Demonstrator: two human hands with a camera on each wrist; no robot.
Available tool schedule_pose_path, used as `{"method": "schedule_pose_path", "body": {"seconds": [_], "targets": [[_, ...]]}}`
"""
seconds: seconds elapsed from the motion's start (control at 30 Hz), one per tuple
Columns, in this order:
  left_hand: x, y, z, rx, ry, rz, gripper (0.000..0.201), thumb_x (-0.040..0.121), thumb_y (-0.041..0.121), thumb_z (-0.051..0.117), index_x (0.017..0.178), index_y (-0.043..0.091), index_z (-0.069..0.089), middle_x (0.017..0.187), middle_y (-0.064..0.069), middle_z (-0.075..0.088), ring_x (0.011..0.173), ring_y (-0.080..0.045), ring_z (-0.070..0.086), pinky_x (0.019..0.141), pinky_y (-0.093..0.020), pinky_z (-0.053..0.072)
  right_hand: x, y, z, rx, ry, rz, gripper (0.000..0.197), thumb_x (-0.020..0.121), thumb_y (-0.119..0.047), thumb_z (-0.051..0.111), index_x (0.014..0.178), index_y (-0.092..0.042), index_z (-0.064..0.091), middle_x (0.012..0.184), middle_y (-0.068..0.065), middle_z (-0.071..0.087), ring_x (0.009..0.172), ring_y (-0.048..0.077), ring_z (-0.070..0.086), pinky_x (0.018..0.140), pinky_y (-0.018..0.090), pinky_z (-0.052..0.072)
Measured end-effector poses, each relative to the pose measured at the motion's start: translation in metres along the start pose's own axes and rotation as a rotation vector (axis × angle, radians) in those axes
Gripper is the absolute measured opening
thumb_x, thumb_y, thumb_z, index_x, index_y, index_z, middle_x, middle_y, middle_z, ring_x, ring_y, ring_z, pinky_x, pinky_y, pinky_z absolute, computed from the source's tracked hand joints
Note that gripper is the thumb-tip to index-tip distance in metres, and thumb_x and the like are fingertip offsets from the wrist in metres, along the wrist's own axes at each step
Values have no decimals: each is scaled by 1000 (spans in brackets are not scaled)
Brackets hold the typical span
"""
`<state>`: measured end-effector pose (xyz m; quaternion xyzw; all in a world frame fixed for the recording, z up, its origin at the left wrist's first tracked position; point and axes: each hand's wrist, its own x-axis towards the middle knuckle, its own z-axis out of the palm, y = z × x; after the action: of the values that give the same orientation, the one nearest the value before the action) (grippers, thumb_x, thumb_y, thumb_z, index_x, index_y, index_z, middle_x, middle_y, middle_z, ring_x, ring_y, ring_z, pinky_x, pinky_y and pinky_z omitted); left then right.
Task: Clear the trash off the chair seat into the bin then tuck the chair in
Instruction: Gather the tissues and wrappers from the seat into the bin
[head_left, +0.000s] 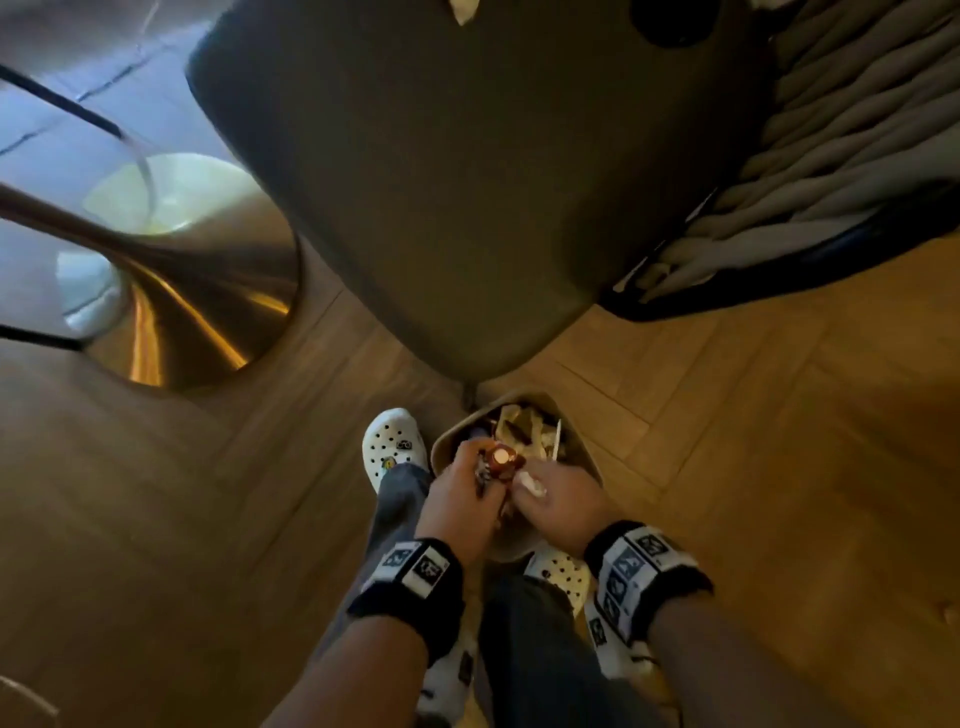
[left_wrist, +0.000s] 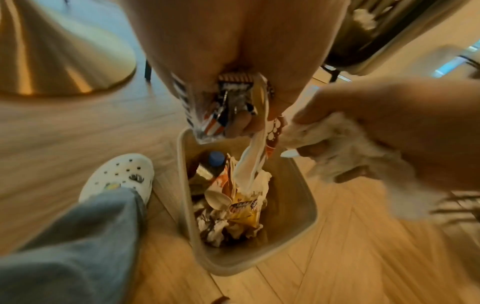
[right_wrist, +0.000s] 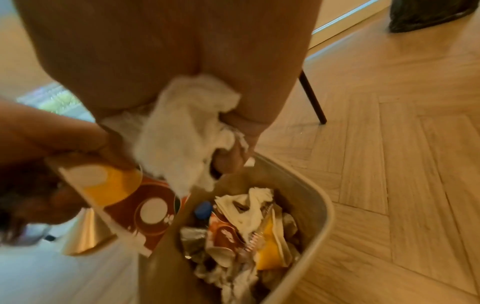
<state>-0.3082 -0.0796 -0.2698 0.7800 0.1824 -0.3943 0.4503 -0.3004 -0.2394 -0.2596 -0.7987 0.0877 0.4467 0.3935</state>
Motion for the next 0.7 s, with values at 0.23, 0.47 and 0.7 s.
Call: {"method": "schedule_pose_path", "body": {"seconds": [0.23,0.47,0.7], "targets": [[70,-47,58,-251,102,-246,87,84,57,62,155,37,16,149,-5,45,131,-28,49,105,-43,42,75,58,32,-299,45,133,63,80,-54,55,137,-40,33,151,8,28,132,40,31,108,54,34],[42,-40,35,-26,153,-153,85,84,62,61,155,30,28,150,-2,45,135,-21,46,111,-45,43,43,45,20,-89,320,-15,24,87,-32,63,111,-29,62,113,-4,61,102,15,59,90,38,52],[-32,38,-27,163,142,-15,18,98,41,54,108,30,64,98,5,71,86,-6,65,85,-32,55,-22,-32,-30,-24,396,71,19,94,-41,52,103,-27,63,95,-2,69,87,18,64,76,33,53]]}}
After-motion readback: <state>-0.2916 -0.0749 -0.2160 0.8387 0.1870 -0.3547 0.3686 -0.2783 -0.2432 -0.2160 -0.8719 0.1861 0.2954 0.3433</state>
